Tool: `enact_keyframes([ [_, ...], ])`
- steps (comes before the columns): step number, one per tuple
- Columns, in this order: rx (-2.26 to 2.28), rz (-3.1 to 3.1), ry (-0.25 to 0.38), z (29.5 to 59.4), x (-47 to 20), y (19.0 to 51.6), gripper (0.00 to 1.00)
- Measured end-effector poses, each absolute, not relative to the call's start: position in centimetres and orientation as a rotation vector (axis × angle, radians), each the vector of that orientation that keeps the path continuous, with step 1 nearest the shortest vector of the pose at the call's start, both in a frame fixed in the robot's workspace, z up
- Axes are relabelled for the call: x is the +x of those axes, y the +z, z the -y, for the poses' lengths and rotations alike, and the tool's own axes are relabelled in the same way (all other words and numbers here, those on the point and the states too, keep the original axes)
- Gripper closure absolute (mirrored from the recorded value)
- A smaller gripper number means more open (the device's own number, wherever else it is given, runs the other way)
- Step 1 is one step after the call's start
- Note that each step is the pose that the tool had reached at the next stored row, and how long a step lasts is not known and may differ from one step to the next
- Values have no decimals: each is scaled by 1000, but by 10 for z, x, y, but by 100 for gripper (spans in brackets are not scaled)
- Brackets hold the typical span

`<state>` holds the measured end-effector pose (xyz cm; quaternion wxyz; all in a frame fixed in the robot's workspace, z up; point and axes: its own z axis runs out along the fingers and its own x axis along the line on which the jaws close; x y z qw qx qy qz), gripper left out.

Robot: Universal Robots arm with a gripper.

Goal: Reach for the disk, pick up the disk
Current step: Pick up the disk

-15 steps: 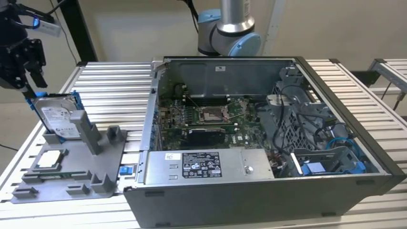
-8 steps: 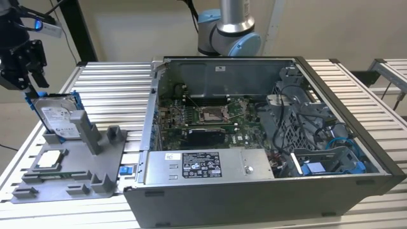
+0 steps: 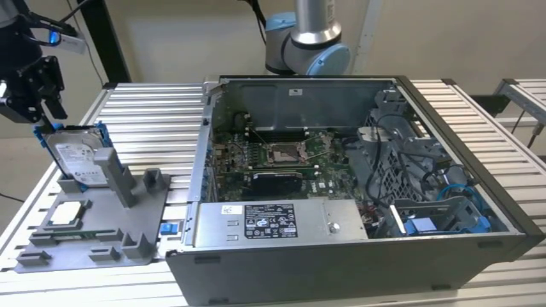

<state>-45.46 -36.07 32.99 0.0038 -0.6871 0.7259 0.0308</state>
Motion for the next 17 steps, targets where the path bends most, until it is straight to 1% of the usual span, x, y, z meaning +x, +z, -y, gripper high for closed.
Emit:
enact_keyframes([
  [17,-2212,-2230,109,367,-455,304,0],
])
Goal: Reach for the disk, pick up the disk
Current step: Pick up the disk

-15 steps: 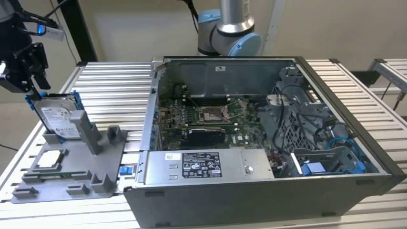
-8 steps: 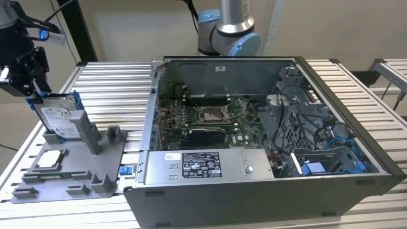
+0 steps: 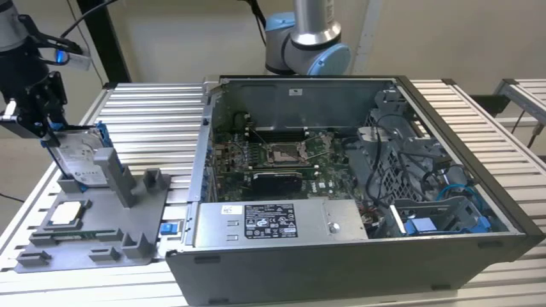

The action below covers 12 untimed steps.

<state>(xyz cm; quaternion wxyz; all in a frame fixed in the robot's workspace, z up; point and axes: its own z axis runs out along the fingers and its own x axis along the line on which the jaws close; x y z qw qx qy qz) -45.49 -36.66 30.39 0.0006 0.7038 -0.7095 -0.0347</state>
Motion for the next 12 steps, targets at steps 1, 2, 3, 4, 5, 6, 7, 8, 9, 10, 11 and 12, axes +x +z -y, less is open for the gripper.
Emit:
enact_keyframes([
  [1,2212,2226,-109,367,-455,302,0],
  [2,2214,2225,-108,367,-455,300,0],
  [3,2217,2223,-107,367,-455,298,0],
  [4,2220,2221,-106,367,-455,297,0],
  [5,2223,2221,-103,367,-455,296,0],
  [6,2226,2220,-101,367,-455,294,0],
  [7,2228,2221,-97,367,-455,293,0],
  [8,2231,2221,-94,367,-455,291,0],
  [9,2233,2221,-91,367,-455,290,0],
  [10,2236,2221,-89,367,-455,288,0],
  [11,2236,2221,-88,367,-455,286,0],
  [12,2236,2221,-88,367,-455,285,0],
])
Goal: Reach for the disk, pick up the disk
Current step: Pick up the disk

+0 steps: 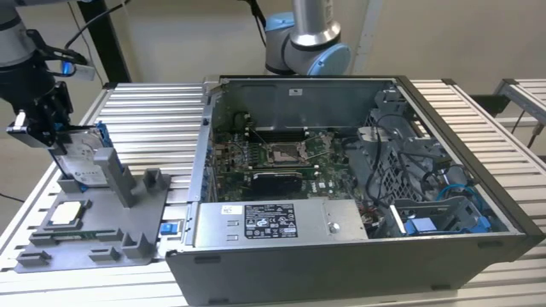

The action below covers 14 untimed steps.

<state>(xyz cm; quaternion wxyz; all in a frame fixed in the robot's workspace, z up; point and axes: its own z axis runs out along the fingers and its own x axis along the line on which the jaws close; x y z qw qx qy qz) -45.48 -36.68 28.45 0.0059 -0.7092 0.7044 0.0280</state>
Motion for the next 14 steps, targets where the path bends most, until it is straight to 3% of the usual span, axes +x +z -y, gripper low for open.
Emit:
enact_keyframes([
  [14,-2221,-2200,89,367,-455,270,0],
])
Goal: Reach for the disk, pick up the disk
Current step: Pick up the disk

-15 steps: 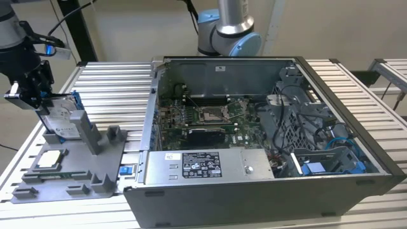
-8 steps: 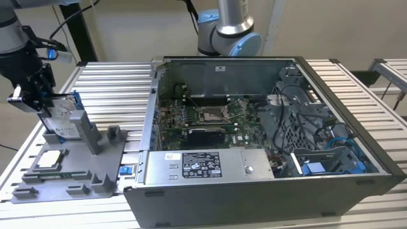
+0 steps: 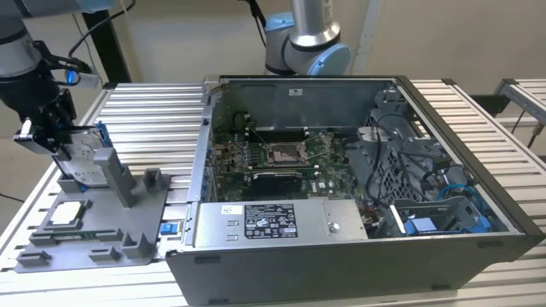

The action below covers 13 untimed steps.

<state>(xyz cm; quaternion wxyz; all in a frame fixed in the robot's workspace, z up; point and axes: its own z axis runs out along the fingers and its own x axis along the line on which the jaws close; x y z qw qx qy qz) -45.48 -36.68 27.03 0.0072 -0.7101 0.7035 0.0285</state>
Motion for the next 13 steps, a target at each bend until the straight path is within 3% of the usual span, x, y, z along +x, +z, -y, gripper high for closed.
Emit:
enact_keyframes([
  [13,-2218,-2188,88,367,-455,264,0],
])
